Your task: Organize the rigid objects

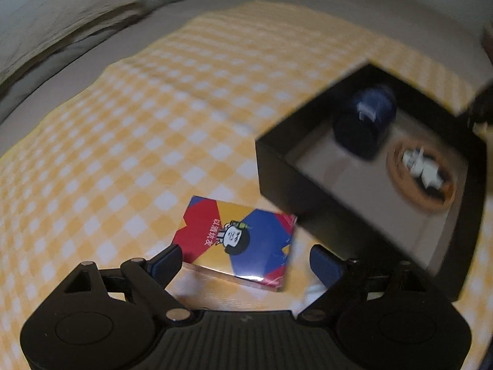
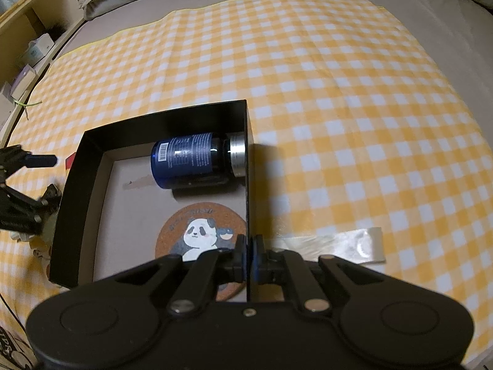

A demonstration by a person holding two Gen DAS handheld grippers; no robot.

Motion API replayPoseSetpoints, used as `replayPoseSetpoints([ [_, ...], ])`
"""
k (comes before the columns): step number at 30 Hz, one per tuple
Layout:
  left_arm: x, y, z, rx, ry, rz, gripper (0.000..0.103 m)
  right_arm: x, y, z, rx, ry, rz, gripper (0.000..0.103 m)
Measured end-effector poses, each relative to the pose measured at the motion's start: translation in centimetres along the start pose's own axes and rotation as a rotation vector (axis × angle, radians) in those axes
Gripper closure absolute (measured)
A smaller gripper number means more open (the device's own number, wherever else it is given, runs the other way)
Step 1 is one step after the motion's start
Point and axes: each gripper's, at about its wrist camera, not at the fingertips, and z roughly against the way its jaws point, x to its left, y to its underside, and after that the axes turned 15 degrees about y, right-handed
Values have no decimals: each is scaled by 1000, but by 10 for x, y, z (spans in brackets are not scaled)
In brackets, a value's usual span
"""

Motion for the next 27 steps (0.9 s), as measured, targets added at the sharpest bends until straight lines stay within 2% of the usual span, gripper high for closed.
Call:
replayPoseSetpoints([
  [5, 16, -8, -14, 7, 8, -36, 9, -3, -1, -1, 12, -16, -15, 97],
  [7, 22, -11, -20, 12, 41, -48, 9, -3, -1, -2, 16, -20, -18, 97],
  [12, 37, -15, -31, 38, 97, 32, 9, -2, -3, -4, 29, -27, -18, 97],
  [18, 39, -16, -30, 23, 36, 133, 10, -3, -5, -7, 44, -39, -27, 96],
  [21, 46, -14, -16, -47, 6, 255, 10, -1, -6, -9, 45, -30, -21, 97],
  [24, 52, -12, 11, -163, -5, 396, 11, 1, -6, -9, 43, -25, -18, 97],
  [27, 50, -9, 39, -284, 19, 532, 11, 1, -5, -9, 43, -25, -19, 97],
])
